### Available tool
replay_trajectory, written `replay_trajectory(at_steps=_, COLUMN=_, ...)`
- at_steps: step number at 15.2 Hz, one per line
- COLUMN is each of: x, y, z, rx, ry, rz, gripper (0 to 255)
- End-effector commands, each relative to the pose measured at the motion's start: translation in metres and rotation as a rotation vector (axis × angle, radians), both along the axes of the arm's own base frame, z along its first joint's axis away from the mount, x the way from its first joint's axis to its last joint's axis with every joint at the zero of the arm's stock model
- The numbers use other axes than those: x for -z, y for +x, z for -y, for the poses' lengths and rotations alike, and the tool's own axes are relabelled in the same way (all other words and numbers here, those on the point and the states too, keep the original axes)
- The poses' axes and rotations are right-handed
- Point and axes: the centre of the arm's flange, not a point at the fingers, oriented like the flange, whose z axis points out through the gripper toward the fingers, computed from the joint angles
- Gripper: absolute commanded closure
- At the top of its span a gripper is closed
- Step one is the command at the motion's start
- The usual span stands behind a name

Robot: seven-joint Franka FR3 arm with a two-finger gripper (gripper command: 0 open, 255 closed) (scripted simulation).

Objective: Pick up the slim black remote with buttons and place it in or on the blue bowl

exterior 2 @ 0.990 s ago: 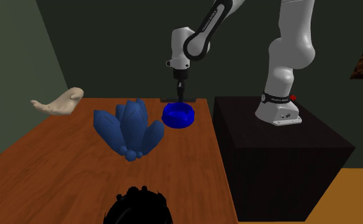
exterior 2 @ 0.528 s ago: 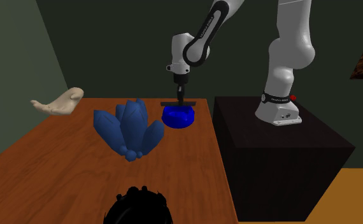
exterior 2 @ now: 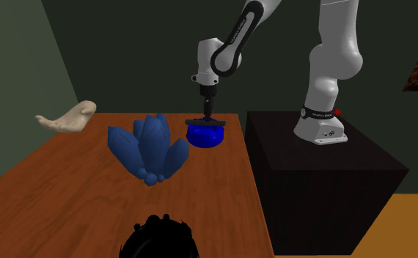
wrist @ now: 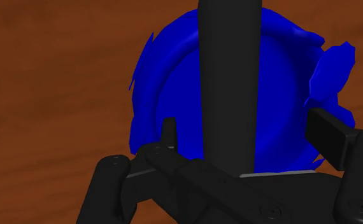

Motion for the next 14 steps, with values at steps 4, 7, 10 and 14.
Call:
replay_trajectory(at_steps=4, x=-0.026, y=0.000, z=0.002, rx=0.000, ry=0.000, rz=0.000, gripper=0)
replay_trajectory(at_steps=7, x=-0.050, y=0.000, z=0.004, rx=0.000, ry=0.000, rz=0.000, gripper=0)
replay_trajectory(at_steps=10, x=-0.050, y=0.000, z=0.004, rx=0.000, ry=0.000, rz=0.000, gripper=0)
replay_trajectory(at_steps=14, x=-0.050, y=0.000, z=0.004, rx=0.000, ry=0.000, rz=0.000, gripper=0)
